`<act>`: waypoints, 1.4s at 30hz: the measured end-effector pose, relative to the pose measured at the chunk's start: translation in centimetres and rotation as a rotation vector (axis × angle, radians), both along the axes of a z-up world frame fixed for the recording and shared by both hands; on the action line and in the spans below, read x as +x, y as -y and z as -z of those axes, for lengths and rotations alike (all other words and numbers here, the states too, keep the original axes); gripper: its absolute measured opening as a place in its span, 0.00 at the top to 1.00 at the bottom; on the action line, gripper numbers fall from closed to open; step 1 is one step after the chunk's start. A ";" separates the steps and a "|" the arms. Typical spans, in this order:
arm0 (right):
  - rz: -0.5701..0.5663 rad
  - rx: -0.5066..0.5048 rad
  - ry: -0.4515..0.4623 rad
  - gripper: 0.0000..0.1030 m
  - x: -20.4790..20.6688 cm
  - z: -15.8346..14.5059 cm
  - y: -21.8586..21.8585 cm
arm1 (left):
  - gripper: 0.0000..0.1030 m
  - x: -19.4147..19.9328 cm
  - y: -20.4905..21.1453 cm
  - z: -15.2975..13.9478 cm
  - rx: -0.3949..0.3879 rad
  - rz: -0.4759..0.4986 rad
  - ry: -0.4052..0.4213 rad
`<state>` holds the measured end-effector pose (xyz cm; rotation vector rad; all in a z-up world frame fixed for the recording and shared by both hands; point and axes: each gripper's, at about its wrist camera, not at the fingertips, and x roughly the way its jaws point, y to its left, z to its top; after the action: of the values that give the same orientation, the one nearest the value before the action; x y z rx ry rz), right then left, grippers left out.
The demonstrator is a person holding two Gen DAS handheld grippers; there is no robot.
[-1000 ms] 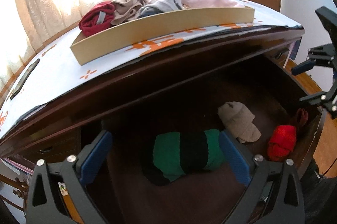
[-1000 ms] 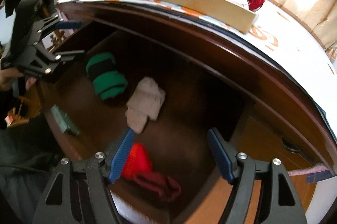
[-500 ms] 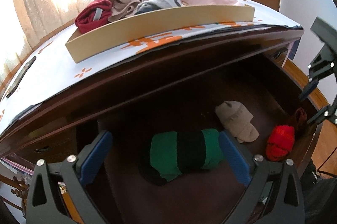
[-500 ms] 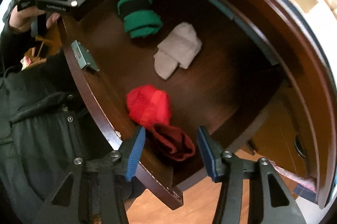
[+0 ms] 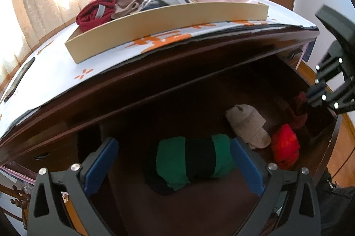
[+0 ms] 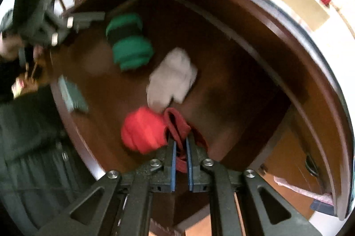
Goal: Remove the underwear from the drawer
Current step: 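Close the right gripper on the dark red sock in the drawer, then close the left gripper on the green-and-black garment while the right holds the red sock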
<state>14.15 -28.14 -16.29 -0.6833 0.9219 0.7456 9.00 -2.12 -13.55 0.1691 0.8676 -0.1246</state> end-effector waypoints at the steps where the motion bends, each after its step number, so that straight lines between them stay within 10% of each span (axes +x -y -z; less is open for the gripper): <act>1: 0.001 0.010 0.008 0.92 0.1 0.0 -0.3 | 0.01 0.0 0.0 0.0 0.004 0.002 -0.004; 17: 0.110 0.020 -0.032 0.66 3.0 3.8 -0.9 | 0.01 1.9 1.5 1.6 0.000 0.053 -0.126; 42: 0.140 0.125 -0.057 0.64 4.3 3.1 0.3 | 0.00 6.7 6.5 7.4 0.186 0.254 -0.385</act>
<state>18.41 -28.44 -19.44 -0.4842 0.9565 0.6949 15.68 -8.63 -20.93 0.4398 1.2402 -0.3219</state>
